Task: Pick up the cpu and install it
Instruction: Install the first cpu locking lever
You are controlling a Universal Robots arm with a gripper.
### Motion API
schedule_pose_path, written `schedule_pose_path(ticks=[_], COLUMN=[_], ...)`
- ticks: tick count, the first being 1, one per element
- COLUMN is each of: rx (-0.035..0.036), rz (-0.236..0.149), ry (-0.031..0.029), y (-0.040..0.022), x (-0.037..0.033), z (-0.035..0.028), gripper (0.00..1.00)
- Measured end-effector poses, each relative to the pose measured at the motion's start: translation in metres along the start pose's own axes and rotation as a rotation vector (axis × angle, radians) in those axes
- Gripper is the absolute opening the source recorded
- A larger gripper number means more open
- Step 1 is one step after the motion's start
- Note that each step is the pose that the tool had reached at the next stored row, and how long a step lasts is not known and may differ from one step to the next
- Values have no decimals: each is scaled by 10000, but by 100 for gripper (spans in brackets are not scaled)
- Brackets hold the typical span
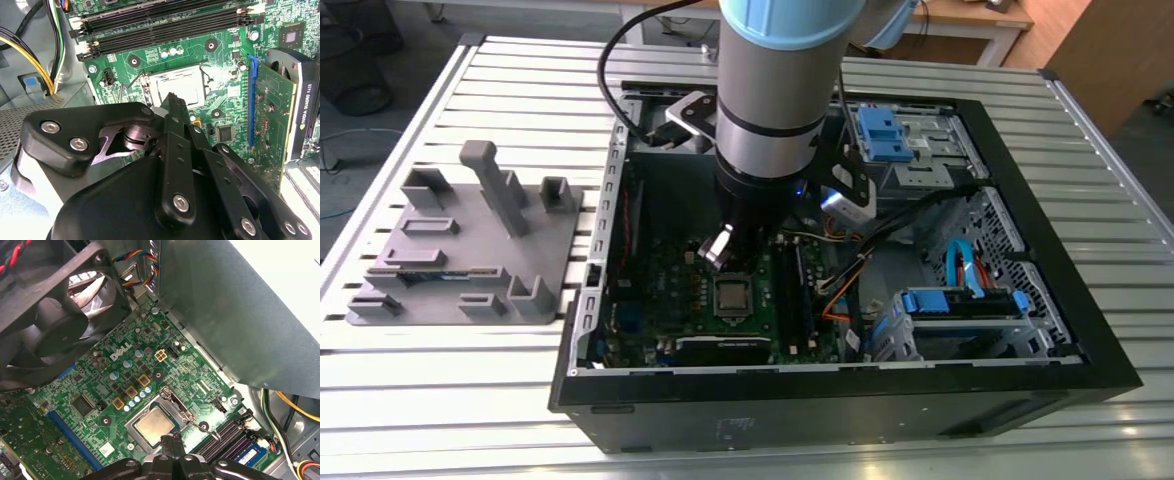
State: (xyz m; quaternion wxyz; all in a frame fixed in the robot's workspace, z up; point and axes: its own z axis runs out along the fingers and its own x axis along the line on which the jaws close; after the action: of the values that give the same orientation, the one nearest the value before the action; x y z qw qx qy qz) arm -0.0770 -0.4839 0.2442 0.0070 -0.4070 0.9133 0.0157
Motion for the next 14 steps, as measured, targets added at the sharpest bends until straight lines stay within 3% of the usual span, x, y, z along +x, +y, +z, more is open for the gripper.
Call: schedule_pose_path(ticks=[14], rx=[0], rz=[0], ry=[0], y=[1], x=[-1], z=[-23], gripper=[11])
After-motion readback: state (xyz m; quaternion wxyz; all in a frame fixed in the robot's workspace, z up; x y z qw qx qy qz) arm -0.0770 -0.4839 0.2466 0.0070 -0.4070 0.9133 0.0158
